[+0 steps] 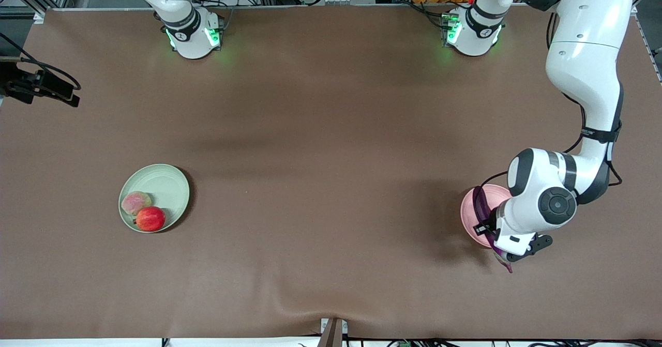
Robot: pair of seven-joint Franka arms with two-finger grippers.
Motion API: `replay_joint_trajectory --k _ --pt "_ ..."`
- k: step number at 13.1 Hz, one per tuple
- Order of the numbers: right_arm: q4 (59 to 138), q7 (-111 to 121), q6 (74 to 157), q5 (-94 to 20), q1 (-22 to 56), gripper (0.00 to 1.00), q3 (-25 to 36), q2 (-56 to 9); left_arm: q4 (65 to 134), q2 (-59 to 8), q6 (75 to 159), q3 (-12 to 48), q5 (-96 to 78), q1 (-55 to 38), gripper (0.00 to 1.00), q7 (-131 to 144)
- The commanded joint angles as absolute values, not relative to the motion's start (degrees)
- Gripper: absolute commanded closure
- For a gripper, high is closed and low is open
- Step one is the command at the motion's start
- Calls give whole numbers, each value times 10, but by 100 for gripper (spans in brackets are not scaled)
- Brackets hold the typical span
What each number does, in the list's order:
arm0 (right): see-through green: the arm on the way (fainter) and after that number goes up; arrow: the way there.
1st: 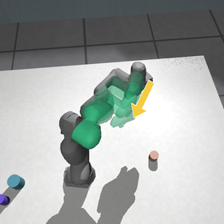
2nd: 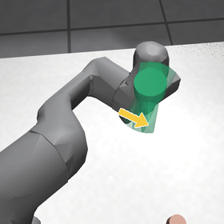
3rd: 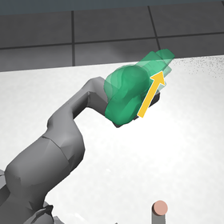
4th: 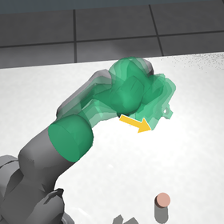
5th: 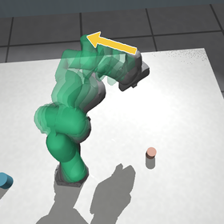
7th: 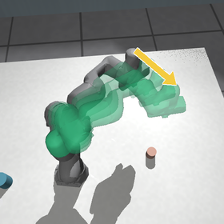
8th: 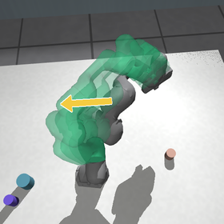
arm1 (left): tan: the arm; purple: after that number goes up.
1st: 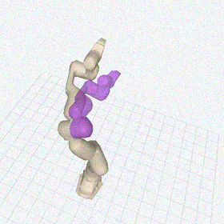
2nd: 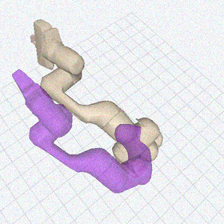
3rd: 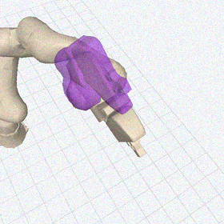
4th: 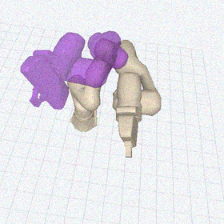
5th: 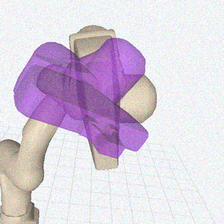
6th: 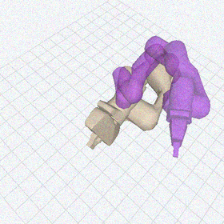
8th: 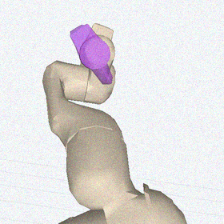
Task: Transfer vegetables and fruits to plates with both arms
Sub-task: 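Lower the eggplant onto the pink plate and open the left gripper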
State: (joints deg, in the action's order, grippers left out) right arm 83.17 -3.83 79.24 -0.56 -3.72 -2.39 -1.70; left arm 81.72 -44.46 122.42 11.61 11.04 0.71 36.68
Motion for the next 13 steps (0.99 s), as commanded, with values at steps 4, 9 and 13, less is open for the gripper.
replay_joint_trajectory --k 4,9,13 --pt "846 -48 795 6 -40 0 -30 -4 817 -423 1210 120 126 10 0 367" --pt "846 -49 795 5 -40 0 -30 -5 816 -339 1136 125 122 11 0 354" --pt "845 -49 795 5 -39 0 -30 -5 810 -255 1071 124 115 12 0 282"
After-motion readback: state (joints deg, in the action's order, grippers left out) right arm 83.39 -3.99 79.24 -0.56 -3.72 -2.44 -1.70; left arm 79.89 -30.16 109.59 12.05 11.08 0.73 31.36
